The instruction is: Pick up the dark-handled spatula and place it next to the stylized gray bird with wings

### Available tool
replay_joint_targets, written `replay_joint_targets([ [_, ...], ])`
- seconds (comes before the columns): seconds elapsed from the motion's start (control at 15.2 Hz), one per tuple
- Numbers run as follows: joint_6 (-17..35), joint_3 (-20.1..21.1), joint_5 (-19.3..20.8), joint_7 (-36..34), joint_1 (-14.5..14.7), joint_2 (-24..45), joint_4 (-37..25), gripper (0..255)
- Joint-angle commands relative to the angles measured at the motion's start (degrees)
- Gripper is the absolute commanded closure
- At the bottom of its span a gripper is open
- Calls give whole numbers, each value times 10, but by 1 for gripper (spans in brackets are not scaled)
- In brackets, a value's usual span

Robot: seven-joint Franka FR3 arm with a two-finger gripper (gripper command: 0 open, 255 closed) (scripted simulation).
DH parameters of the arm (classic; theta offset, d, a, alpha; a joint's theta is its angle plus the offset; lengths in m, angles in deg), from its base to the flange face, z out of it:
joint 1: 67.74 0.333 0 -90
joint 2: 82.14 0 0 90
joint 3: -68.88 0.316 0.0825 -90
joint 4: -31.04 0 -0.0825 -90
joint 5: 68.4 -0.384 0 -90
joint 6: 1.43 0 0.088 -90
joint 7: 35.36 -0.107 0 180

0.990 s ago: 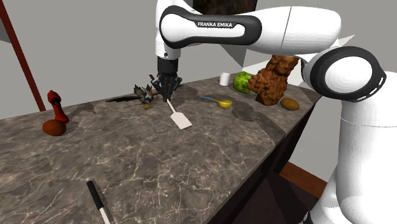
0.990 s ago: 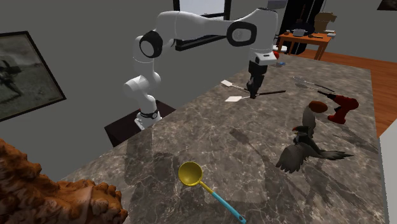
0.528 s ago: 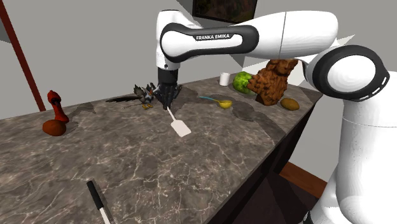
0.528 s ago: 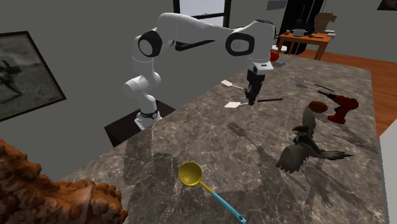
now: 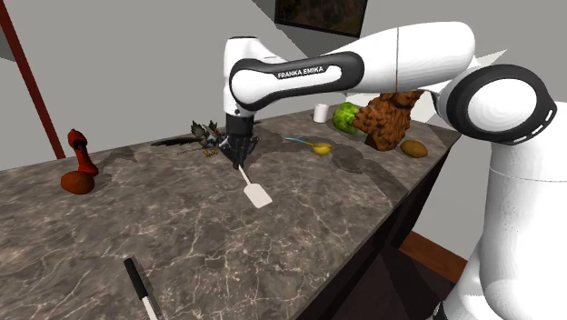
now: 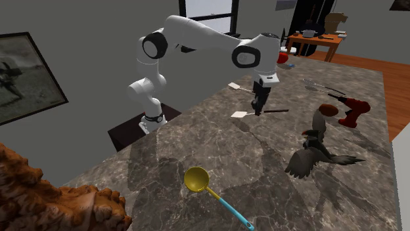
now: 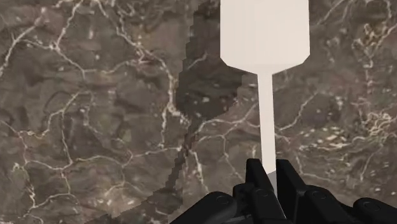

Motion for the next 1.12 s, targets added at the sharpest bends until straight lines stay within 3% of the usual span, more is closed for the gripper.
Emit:
replay_joint_targets([
  [0.0, 15, -1, 1, 0, -1, 3, 12, 255],
  [0.59, 83, -3, 7, -6, -1, 17, 67, 255],
  [1.06, 83, -3, 7, -6, -1, 17, 67, 255],
])
